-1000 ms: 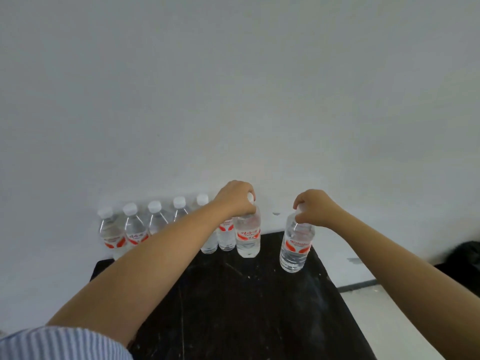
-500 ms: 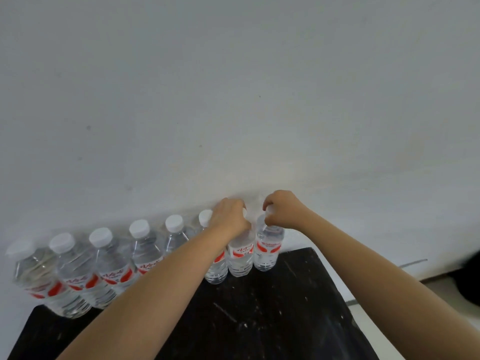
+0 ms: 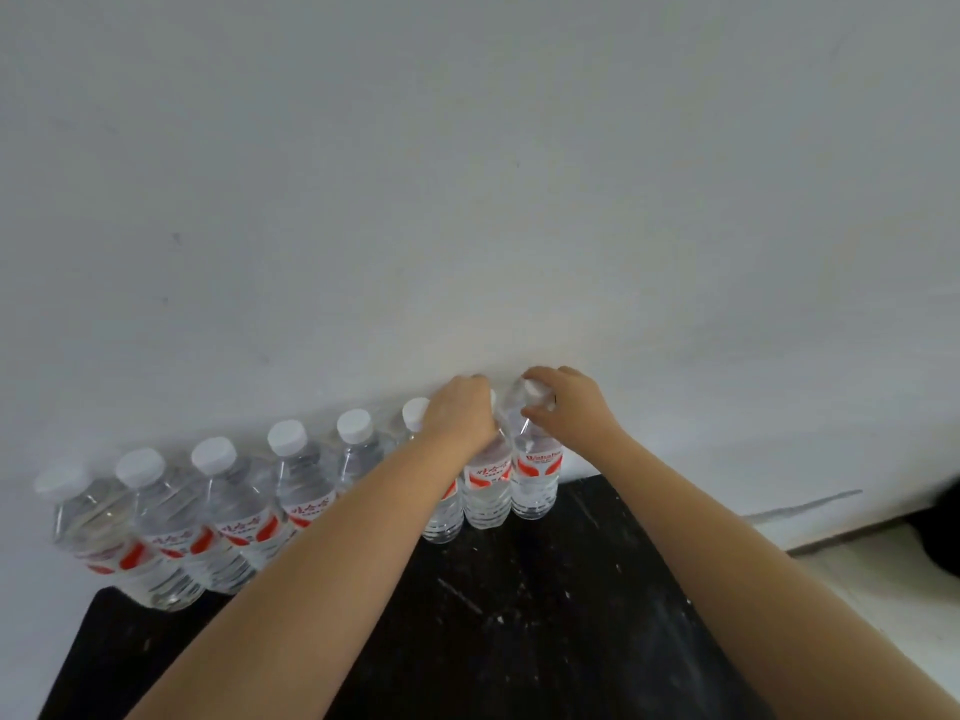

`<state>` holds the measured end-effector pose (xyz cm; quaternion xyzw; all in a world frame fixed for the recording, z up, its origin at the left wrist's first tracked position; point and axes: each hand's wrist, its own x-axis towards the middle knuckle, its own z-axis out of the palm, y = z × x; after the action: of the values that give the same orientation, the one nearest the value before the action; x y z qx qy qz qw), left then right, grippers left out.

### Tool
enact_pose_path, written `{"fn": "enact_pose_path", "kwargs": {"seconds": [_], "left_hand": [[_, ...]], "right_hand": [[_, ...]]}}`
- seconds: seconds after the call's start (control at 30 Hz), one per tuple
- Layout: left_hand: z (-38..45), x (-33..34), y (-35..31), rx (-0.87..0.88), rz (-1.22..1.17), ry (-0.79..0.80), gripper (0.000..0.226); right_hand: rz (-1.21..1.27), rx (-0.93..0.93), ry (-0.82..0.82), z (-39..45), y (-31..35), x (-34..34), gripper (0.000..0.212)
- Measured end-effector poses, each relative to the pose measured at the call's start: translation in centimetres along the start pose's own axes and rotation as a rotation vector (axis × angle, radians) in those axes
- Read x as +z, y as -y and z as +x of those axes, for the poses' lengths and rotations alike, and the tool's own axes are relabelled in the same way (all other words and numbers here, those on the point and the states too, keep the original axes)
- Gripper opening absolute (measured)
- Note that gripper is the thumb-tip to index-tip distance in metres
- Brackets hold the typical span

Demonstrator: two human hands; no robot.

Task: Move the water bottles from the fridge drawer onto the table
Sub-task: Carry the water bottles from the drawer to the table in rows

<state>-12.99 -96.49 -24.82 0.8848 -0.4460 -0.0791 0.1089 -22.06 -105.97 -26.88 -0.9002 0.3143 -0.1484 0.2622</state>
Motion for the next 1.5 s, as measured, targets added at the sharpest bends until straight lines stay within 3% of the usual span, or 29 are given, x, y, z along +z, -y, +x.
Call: {"fn": "enact_pose_path", "kwargs": {"seconds": [0.2,0.33,0.53,0.9,1.17,1.5], "left_hand": [[-3.9,-3.6,0.4,0.054,0.099,-0.094,0.033],[-8.5,-7.0,-1.5,0.143,0.212,-0.149,0.027],[-17.9,-9.0,-9.6,0.374,0.252,-0.153,0.032],[-40.2,-2.6,-34.1,0.974,0.330,0.070,0.028],[-61.6,2.0,-53.5,1.450,0.327,0.025,0.026],[-87.8,8.1,-70.8,1.748,0.163,0.071,0.025]], "right_hand": [[0.060,0.100,0.072,-3.4,0.2,-5.0,0.049],[0.010,0.060,-0.007,-8.6,2.0,-10.8,0.033],[-0.104,0.065,-0.138,-22.6,4.7,-19.4,0.033],[-0.348,0.647,-0.447,-61.2,-1.8,-31.2,0.027],[-0.462,1.032,-0.541,-87.0,-3.5,-36.1,0.032],[-0.504,1.312,-0.650,-116.8,-6.3,-42.3,0.031]]}}
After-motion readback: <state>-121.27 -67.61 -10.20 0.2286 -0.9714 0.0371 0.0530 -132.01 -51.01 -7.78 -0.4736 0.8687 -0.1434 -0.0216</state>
